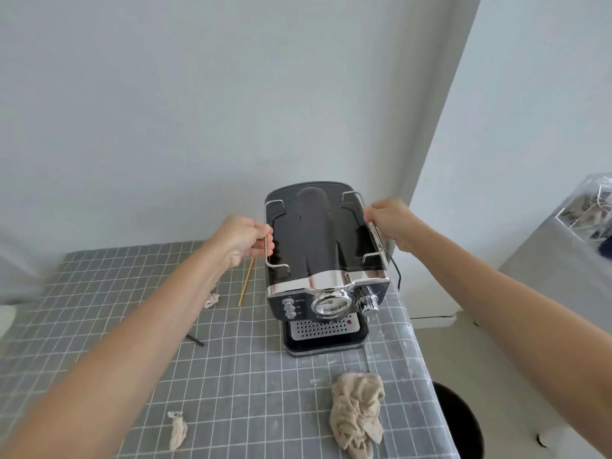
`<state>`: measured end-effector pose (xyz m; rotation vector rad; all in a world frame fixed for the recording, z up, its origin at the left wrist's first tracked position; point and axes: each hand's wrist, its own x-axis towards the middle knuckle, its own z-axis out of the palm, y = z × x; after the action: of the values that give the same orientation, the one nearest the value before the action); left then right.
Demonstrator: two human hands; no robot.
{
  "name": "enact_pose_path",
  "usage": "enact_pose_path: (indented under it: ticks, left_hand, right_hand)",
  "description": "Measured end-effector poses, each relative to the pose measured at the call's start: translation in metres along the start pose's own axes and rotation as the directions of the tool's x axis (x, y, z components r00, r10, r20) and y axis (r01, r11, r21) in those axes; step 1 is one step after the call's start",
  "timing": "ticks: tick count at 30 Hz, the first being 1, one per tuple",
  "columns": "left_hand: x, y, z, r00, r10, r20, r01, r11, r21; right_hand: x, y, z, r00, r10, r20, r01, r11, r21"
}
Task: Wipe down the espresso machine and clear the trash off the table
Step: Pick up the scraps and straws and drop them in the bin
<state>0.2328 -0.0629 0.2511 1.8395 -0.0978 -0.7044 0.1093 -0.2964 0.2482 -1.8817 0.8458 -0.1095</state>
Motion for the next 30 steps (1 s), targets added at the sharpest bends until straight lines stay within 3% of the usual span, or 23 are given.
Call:
enact_pose_path:
  ticks: [8, 12, 16, 18, 25, 30]
  left_hand:
    - [-0.005, -0.008, -0.001, 1.000, 0.014, -0.010, -0.013, 1.000, 0.026]
    - [-0.009, -0.007, -0.003, 1.000, 0.020, -0.022, -0.019, 0.999, 0.036]
    - [-0.020, -0.006, -0.006, 0.993, 0.056, -0.100, -0.050, 0.997, 0.062]
    - [-0.028, -0.005, -0.012, 0.986, 0.096, -0.137, -0.083, 0.991, 0.102]
    - [-0.072, -0.026, -0.094, 0.936, 0.198, -0.292, -0.111, 0.951, 0.290]
    - [-0.095, -0.091, -0.168, 0.905, 0.194, -0.378, 0.015, 0.874, 0.485]
  right_hand:
    - [0.001, 0.009, -0.004, 0.998, -0.017, 0.060, 0.018, 0.999, -0.028]
    - [0.001, 0.000, -0.018, 0.985, -0.057, 0.162, 0.088, 0.977, -0.194]
    - [0.002, -0.022, -0.023, 0.977, -0.183, 0.109, 0.211, 0.749, -0.628]
    - [0.002, -0.039, -0.015, 0.959, -0.273, 0.074, 0.247, 0.684, -0.687]
    - [-0.032, -0.112, 0.070, 0.787, -0.567, 0.243, 0.604, 0.631, -0.487]
    - [-0.067, -0.144, 0.161, 0.690, -0.584, 0.428, 0.722, 0.597, -0.350]
